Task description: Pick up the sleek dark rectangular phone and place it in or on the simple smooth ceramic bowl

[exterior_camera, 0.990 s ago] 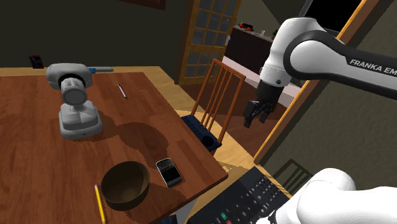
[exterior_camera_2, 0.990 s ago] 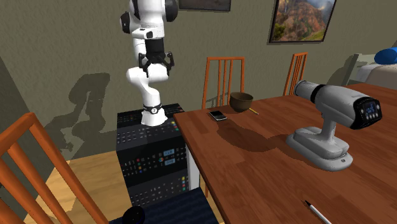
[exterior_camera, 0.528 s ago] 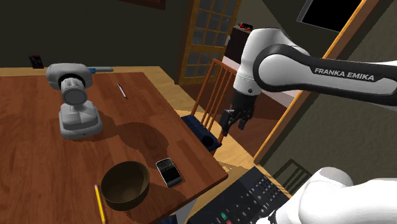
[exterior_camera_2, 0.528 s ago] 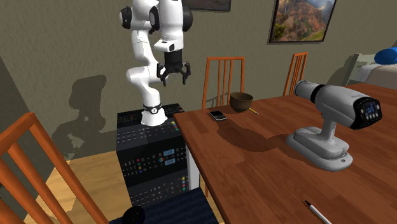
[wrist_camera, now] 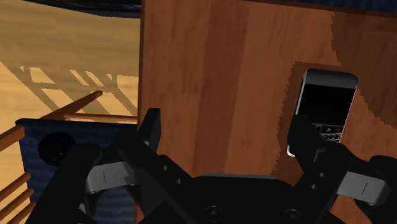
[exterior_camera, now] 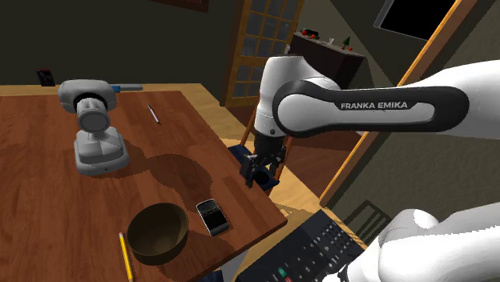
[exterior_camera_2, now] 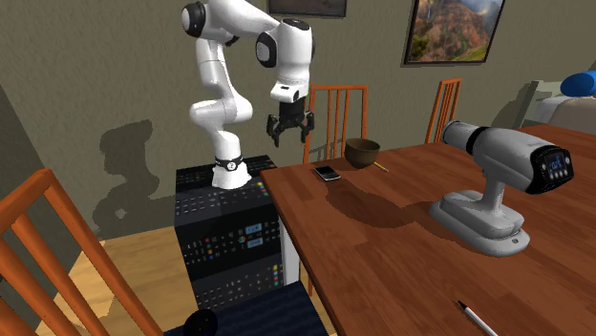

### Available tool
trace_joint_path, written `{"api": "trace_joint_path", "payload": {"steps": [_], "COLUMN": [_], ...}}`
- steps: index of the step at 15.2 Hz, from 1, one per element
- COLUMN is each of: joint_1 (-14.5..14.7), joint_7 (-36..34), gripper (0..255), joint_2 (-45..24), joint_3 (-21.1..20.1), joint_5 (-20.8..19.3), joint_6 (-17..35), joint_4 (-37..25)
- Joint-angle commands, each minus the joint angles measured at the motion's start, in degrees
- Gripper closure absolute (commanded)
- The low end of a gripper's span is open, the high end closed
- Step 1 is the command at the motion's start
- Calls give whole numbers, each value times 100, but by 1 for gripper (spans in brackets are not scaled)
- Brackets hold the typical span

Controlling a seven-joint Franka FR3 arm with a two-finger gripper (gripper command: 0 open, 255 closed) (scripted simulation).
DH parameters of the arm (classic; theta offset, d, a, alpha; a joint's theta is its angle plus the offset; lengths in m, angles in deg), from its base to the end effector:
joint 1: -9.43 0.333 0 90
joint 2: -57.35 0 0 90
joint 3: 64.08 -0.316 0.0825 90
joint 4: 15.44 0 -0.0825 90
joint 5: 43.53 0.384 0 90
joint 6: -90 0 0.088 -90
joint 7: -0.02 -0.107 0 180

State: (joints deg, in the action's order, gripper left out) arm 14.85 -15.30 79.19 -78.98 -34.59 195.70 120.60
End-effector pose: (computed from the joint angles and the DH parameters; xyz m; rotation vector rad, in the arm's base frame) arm 0.3849 0.1598 0.4503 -3.1289 -0.0118 0.2584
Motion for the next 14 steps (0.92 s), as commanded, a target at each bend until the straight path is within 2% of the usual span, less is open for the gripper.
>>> {"api": "trace_joint_path", "payload": {"steps": [1,6,11,14], "joint_1": [77,247,454,472], "joint_7": [-164,-573,-1011,-1027], "gripper": [0,0,0,0], "joint_2": [-381,-1373,-2386,-2461], "joint_3": [-182,-573,-858,-865], "joint_5": [27,-61,-314,-331], "joint_6": [203,635,944,1178], "joint_4": [-149,-613,-1197,-1034]}}
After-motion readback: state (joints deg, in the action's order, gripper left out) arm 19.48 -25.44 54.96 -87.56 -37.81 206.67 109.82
